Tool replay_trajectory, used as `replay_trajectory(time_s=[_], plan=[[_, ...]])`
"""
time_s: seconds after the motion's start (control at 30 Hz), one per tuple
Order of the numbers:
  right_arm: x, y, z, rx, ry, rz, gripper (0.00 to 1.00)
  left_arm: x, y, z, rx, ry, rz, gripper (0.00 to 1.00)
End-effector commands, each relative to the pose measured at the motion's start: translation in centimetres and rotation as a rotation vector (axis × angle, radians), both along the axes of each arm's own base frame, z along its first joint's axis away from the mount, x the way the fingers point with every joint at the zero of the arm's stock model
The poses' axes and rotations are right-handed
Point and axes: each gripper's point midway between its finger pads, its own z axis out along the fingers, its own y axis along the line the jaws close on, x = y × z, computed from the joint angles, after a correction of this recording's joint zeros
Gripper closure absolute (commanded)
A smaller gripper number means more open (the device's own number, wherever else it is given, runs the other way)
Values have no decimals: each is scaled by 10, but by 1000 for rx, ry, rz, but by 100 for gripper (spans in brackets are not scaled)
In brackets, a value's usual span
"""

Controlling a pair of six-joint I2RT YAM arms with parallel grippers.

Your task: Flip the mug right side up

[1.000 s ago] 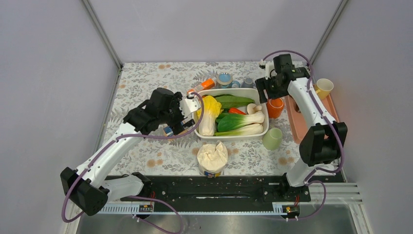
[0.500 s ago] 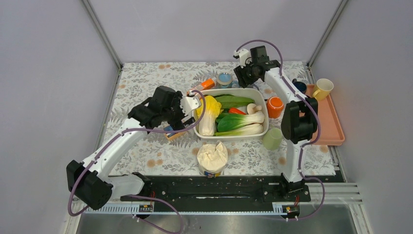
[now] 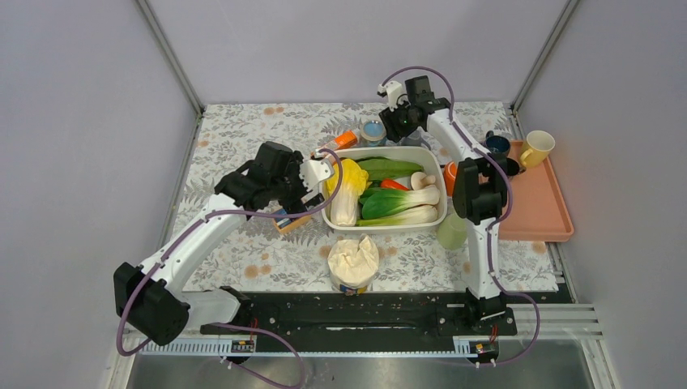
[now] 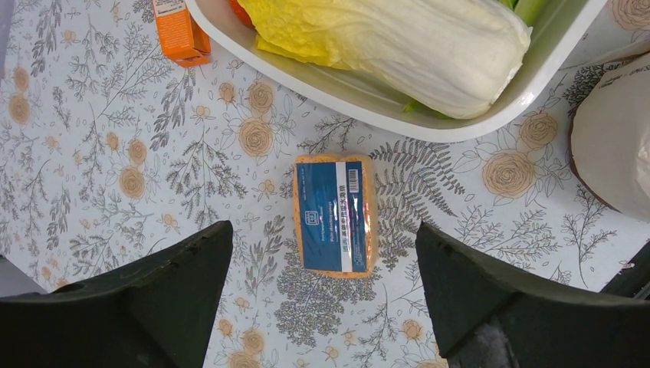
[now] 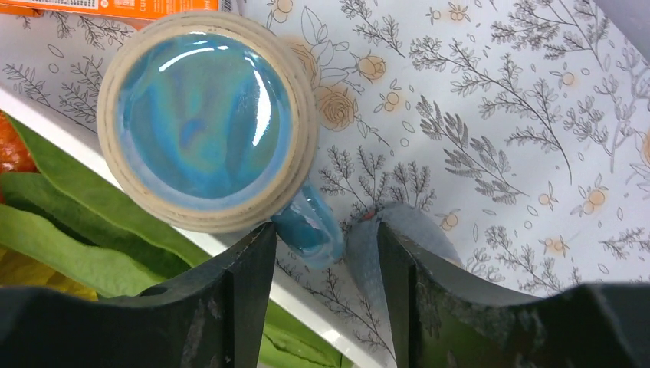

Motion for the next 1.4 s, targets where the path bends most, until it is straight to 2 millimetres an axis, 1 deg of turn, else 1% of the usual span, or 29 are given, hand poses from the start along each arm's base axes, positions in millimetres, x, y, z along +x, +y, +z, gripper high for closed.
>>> replay_trajectory(time_s=[0.0,0.13,0.27,0.37,0.43,0.5,0.53,0.63,0.7,0.77,0.83,0.93,1.07,1.13,1.23,1.37], plan=[[11,18,9,9,-28,56,41,14,-5,19,-33,-62,3,8],[9,28,-3,-13,10,103,41,17,-5,20,-33,-61,8,8],[1,38,-17,-59,42,161,40,19,-6,20,-35,-58,8,8],[-3,48,-20,-53,47,207,39,20,-6,19,-32,-56,8,8],[-5,54,-21,-37,52,232,42,20,-6,18,-31,-53,7,8],[-6,57,-26,-39,56,243,48,20,-5,18,-32,-53,10,8],[-6,57,-27,-44,55,241,54,20,-6,17,-32,-53,9,8],[-2,57,-25,-42,44,212,77,20,-5,17,-31,-51,11,8],[2,58,-18,-27,29,183,88,21,-5,18,-33,-52,13,8],[8,57,-2,0,9,118,100,21,-5,20,-39,-53,17,8],[16,54,21,27,-30,26,100,23,-5,22,-56,-48,30,8],[22,52,62,110,-95,-92,100,30,-5,29,-117,-26,64,8],[22,56,128,289,-235,-165,100,41,-3,45,-223,-7,132,10],[18,60,154,382,-301,-174,100,42,-5,51,-280,-2,148,10],[11,62,178,470,-347,-187,100,41,-10,62,-340,-3,156,11],[4,67,199,557,-329,-194,100,44,-12,68,-358,-6,157,11]])
